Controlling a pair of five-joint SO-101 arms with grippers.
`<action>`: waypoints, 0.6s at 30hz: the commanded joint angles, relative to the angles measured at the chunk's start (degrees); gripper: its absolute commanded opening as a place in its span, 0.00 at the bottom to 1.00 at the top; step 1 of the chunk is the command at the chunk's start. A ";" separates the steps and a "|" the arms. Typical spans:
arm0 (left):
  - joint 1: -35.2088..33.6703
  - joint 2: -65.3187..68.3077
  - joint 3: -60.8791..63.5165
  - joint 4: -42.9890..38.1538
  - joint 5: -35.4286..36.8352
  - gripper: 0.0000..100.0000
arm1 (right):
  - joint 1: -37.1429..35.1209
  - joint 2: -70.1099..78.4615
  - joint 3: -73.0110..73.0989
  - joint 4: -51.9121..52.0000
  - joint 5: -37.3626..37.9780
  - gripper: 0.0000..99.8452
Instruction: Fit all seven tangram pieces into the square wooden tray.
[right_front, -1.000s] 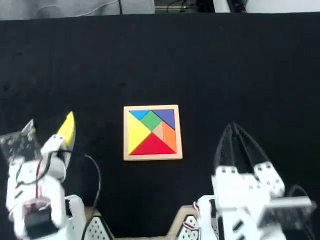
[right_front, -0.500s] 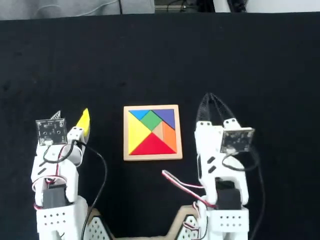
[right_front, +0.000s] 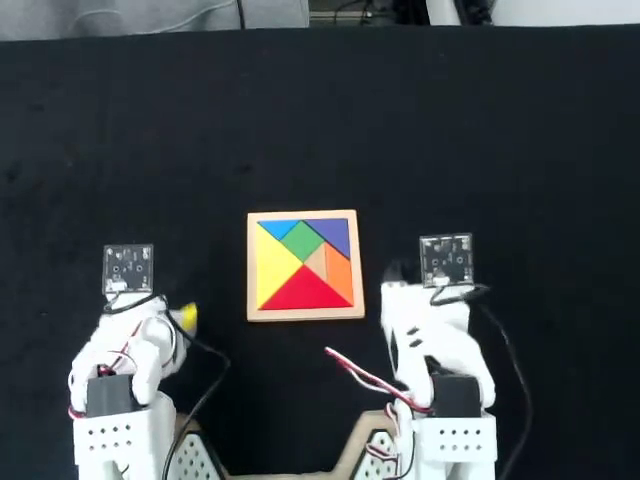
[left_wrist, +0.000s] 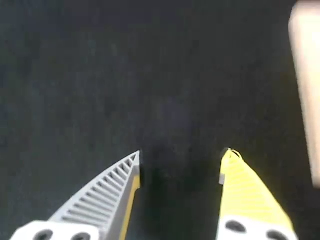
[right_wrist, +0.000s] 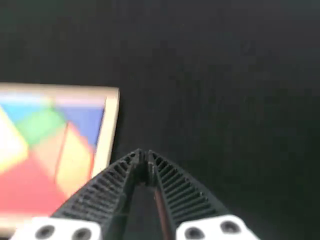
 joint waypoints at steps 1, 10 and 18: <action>0.13 -1.41 1.10 2.02 0.00 0.25 | -0.79 -3.56 -0.04 7.21 0.79 0.01; 0.22 -1.67 1.10 2.02 -0.18 0.25 | 0.70 -3.74 -0.04 17.67 0.79 0.01; 0.22 -1.67 1.10 2.02 -0.09 0.25 | 10.20 -3.82 -0.04 17.58 0.79 0.01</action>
